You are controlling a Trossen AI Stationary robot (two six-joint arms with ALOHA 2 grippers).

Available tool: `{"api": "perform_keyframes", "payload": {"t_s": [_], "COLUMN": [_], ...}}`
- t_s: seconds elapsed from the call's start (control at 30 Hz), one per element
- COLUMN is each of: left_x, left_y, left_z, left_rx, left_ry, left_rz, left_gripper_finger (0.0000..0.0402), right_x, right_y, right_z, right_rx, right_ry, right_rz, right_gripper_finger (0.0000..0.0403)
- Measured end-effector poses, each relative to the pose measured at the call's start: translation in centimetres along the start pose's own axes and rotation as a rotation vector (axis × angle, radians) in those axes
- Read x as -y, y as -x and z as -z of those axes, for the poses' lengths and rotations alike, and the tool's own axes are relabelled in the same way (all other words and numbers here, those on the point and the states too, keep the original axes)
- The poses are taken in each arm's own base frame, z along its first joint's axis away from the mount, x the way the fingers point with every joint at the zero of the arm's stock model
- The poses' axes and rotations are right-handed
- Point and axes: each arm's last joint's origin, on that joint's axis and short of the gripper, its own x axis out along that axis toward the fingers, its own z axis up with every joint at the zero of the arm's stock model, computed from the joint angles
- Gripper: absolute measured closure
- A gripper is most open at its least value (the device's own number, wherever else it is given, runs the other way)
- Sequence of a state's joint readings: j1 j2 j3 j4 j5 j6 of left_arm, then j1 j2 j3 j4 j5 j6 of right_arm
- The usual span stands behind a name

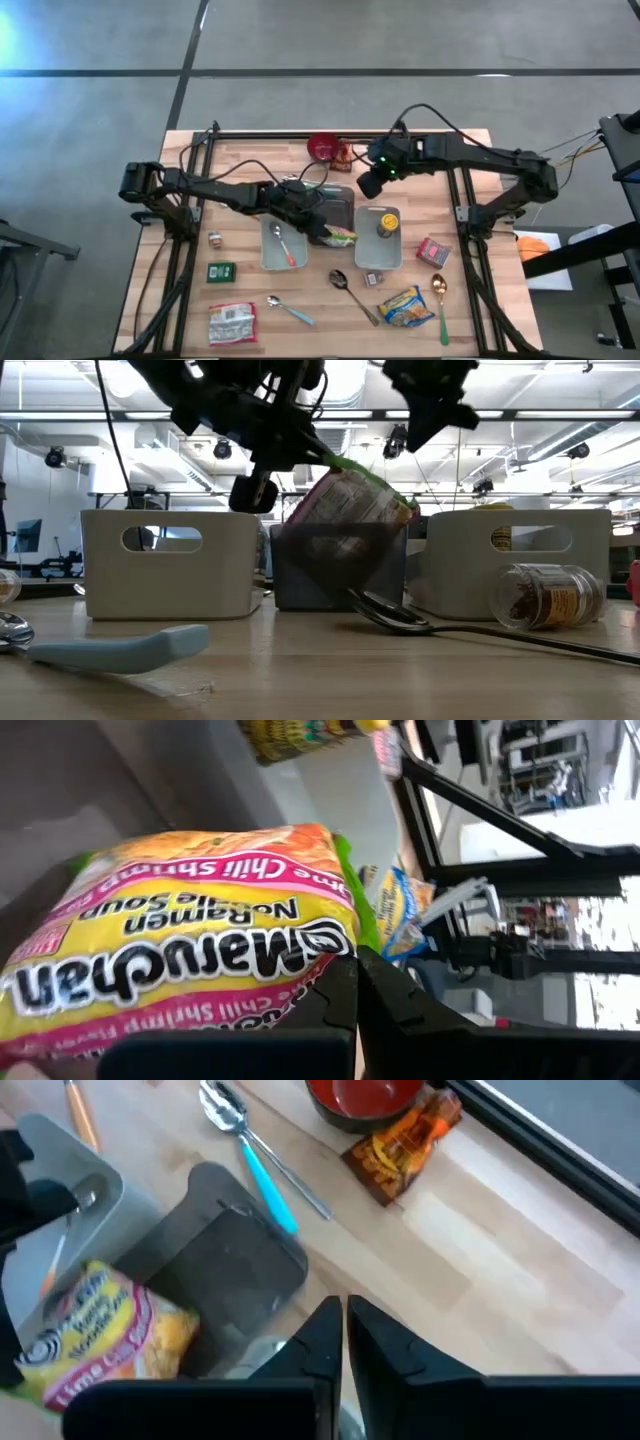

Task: Pick & Place Food Item
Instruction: Put the green noodle pack into the black bin

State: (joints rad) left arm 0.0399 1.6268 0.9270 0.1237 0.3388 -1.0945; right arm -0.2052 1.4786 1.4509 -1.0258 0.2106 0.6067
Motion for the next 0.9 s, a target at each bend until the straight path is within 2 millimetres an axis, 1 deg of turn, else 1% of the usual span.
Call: {"api": "perform_keyframes", "payload": {"t_s": [0.13,0.2,0.33,0.47,0.6,0.9], "left_x": [-0.2,-0.2,-0.3,-0.3,-0.3,-0.3], "left_y": [0.0,-0.1,-0.1,-0.2,-0.2,-0.3], "left_z": [0.1,0.2,0.4,0.6,0.7,0.9], "left_rx": [0.009,0.018,0.013,0.013,0.013,0.003], "left_ry": [0.009,0.008,0.011,0.011,0.011,0.01], "left_rz": [-0.013,-0.021,-0.037,-0.056,-0.059,-0.067], "left_gripper_finger": [0.0401,0.0401,0.0401,0.0401,0.0401,0.0401], "right_x": [0.1,0.1,0.1,-0.2,-0.3,0.7], "right_y": [-2.0,-3.3,-6.1,-8.4,-9.6,-12.3], "right_z": [-1.1,-1.4,-1.5,-1.1,-1.1,-1.3], "right_rx": [-0.028,-0.059,-0.14,-0.216,-0.24,-0.26], "right_ry": [-0.003,-0.012,-0.014,-0.005,-0.012,-0.04], "right_rz": [-0.061,-0.086,-0.121,-0.121,-0.143,-0.195], "right_gripper_finger": [0.0394,0.0394,0.0395,0.0395,0.0395,0.0395]}}
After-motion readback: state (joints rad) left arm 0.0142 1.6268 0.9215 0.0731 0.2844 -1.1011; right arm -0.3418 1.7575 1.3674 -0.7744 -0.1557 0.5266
